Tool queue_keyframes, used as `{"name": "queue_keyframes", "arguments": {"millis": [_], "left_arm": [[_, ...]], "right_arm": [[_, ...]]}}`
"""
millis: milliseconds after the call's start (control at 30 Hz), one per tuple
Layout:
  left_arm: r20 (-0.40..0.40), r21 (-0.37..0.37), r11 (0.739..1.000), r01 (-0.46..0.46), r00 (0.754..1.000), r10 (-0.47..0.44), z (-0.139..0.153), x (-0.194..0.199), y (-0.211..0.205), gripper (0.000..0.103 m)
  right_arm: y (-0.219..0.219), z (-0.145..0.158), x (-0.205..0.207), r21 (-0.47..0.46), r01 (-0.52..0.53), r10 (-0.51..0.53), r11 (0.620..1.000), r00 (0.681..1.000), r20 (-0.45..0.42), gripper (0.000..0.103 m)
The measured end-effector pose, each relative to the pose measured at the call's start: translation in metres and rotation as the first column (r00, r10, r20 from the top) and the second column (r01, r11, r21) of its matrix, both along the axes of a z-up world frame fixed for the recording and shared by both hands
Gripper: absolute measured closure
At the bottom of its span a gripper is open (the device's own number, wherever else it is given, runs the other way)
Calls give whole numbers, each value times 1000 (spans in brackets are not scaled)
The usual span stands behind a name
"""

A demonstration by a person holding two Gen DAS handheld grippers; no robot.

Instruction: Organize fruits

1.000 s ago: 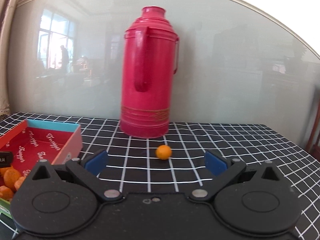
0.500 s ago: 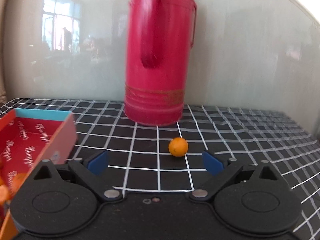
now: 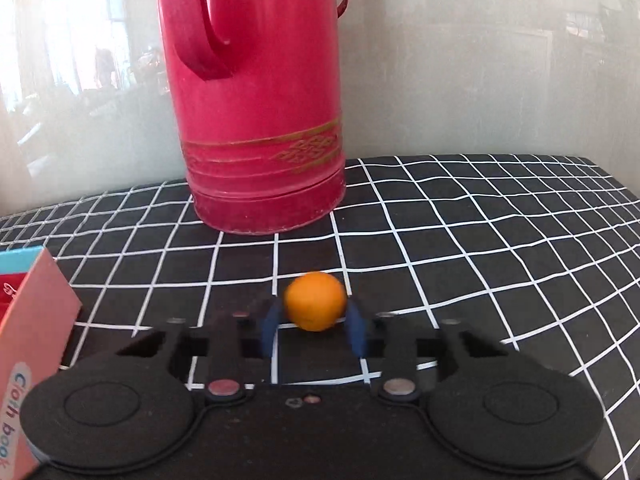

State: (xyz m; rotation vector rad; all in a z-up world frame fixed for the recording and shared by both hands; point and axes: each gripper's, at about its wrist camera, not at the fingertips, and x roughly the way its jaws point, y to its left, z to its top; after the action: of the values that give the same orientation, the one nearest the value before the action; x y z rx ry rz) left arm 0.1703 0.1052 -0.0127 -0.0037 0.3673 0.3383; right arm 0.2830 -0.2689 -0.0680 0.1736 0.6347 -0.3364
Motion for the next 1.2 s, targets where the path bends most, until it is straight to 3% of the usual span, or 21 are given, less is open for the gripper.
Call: {"name": "queue_keyframes", "arguments": {"millis": [133,267,500,600,667,933,1000,1133,1200], "left_arm": [[-13,-8,1000,-18,1000,18,-1,1,9,0],[-14,-35,998,-47,999,46,0,1,19,0],[-31,-43,998,-54,998,53,-3,0,27,0],[-40,-32,998,-46,998,45,-4,-2,27,0],[-46,-19,999,-38,998,38,-4,-4,25,0],[-67,24,1000,0,998,2,-4,-14,22,0],[-67,18,1000,14,998,-13,-3,-16,22,0],[-64,-17,996,93,994,-94,2,-19,14,0],[-72,-21,990,140,987,-141,4,-24,3,0]], "right_arm": [[10,10,-8,36,-53,52,998,998,45,80],[45,29,-27,52,-201,193,978,974,121,80],[118,43,-56,61,-490,474,869,862,179,80],[144,44,-60,65,-563,548,824,821,161,80],[156,41,-60,53,-581,571,812,810,135,80],[166,38,-64,34,-559,554,829,827,95,68],[163,41,-69,20,-545,540,838,835,101,60],[148,50,-102,15,-462,456,887,881,125,27],[136,55,-127,19,-401,396,916,910,120,23]]}}
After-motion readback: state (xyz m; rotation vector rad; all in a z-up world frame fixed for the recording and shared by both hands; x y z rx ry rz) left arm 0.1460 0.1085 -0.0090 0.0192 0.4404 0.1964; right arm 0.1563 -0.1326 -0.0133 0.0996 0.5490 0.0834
